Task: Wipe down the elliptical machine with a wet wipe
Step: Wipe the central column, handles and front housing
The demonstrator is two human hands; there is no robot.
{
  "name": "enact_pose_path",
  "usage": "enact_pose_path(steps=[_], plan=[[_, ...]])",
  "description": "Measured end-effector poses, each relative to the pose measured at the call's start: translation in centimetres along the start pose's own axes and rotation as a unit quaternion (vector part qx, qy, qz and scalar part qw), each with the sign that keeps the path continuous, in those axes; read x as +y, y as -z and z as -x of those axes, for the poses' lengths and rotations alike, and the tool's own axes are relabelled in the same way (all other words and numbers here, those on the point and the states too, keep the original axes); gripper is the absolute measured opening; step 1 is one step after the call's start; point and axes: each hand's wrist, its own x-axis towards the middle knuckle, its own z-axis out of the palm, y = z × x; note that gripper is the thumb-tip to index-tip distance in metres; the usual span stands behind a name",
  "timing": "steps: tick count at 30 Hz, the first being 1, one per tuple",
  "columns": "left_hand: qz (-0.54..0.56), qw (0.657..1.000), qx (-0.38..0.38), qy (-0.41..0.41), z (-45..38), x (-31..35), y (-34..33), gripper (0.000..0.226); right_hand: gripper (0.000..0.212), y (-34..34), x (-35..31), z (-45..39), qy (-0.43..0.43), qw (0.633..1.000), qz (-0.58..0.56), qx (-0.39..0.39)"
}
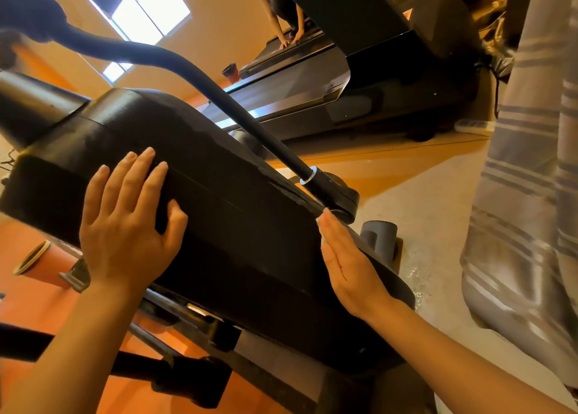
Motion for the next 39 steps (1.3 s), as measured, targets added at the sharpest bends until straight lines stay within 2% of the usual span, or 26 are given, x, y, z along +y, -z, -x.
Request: enact_pose_path(steps=[3,6,10,15,21,26,29,34,39], plan=[[-0.012,1.000,-0.006,0.008,0.0,0.1,0.0,0.049,0.050,-0.5,0.2,0.1,-0.007,1.000,0.018,-0.005],[-0.019,1.000,-0.009,0.014,0.0,0.2,0.0,0.050,0.049,-0.7,-0.1,-1.1,-0.008,1.000,-0.002,0.027],[-0.022,1.000,-0.016,0.014,-0.1,0.1,0.0,0.050,0.050,-0.9,-1.2,-3.1,0.070,0.996,0.038,0.037],[-0.010,0.999,-0.038,0.015,-0.1,0.1,0.2,0.048,0.048,-1.5,-4.8,-5.4,0.107,0.992,0.059,0.036],[0.049,0.990,-0.132,0.021,-0.9,-0.6,2.3,0.054,0.055,-3.1,-11.0,-8.9,0.071,0.995,0.073,0.019],[0.070,0.975,-0.192,0.092,-3.2,-3.5,4.3,0.063,0.062,-5.1,-17.6,-12.0,0.071,0.995,0.072,-0.007],[0.095,0.966,-0.218,0.104,-4.8,-5.5,4.8,0.065,0.066,-6.6,-21.1,-14.4,0.056,0.997,0.055,-0.024],[0.161,0.952,-0.242,0.094,-5.6,-7.8,4.9,0.064,0.059,-8.4,-25.7,-18.4,0.085,0.981,0.166,-0.056],[0.206,0.952,-0.214,0.078,-5.2,-9.7,3.8,0.060,0.053,-8.5,-27.8,-22.6,0.091,0.945,0.280,-0.145]])
